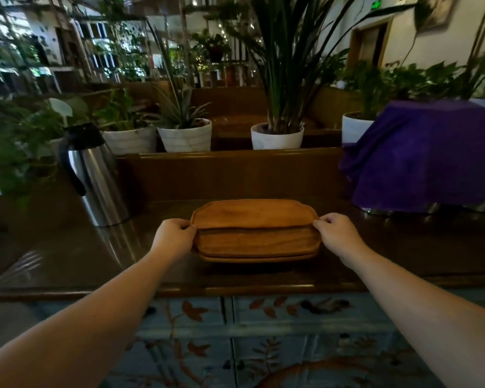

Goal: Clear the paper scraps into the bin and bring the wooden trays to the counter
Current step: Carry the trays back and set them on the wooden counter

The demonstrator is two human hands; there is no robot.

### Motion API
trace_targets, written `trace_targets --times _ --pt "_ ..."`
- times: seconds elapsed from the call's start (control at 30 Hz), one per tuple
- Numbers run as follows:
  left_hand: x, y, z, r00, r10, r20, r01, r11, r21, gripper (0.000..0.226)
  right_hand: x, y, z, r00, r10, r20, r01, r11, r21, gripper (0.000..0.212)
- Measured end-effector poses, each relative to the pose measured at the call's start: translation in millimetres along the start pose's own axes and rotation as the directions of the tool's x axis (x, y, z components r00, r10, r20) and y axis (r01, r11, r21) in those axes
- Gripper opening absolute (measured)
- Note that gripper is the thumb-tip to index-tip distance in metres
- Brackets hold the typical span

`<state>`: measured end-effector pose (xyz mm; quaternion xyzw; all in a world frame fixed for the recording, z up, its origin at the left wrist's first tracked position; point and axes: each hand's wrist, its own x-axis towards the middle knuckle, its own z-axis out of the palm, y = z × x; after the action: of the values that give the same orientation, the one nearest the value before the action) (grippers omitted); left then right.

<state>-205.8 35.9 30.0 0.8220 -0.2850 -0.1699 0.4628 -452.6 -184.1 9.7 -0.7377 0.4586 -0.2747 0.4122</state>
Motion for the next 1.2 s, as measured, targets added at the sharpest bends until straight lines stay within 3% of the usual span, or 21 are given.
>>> trace_targets --times 0.37,0.83,1.2 --pt "115 -7 32 0.983 -0.091 0.159 0.082 0.995 0.065 0.014 84 14 37 0.977 0.179 0.114 -0.174 0.984 -0.047 0.019" --pt "160 -3 68 0.983 -0.157 0.096 0.135 0.97 0.202 0.022 159 23 45 0.973 0.173 0.155 -0.14 0.969 -0.206 0.017" --pt "167 -7 63 0.979 -0.182 0.094 0.147 0.943 0.298 0.015 169 26 54 0.972 0.147 0.185 -0.078 0.938 -0.337 0.018"
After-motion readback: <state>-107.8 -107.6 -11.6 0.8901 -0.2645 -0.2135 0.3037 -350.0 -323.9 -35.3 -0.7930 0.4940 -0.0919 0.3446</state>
